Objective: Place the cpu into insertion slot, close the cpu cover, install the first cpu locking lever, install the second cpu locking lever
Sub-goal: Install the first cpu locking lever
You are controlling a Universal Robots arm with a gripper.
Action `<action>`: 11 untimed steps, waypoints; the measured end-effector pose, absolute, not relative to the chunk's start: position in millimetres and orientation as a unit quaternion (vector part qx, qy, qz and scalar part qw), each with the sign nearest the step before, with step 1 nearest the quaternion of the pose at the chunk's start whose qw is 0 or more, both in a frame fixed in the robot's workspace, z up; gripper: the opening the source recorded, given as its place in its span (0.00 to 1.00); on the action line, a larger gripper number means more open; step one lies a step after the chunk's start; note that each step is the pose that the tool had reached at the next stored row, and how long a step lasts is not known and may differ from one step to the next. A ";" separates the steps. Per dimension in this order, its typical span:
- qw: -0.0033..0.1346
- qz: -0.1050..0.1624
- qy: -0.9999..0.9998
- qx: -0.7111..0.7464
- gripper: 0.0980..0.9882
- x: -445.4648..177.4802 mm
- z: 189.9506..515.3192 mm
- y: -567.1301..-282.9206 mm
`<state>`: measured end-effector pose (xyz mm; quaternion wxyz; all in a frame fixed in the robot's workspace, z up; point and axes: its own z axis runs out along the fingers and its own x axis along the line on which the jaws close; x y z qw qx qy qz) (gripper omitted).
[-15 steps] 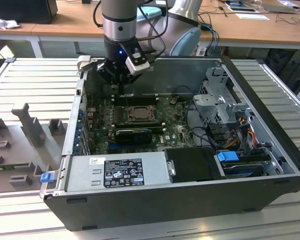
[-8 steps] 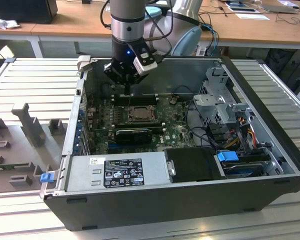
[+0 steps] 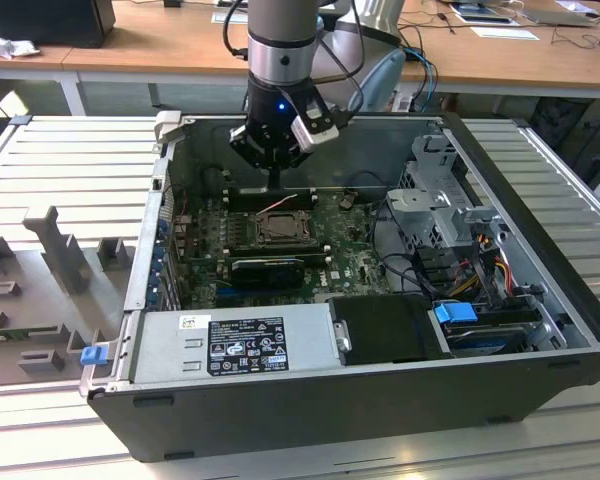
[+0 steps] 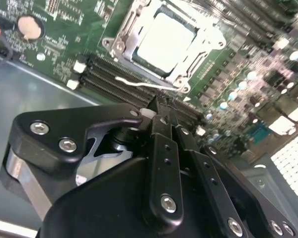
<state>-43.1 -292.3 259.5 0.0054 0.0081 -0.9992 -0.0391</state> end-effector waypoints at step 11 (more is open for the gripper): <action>0.005 -0.059 -0.998 0.002 0.01 -38.7 242.4 -293.2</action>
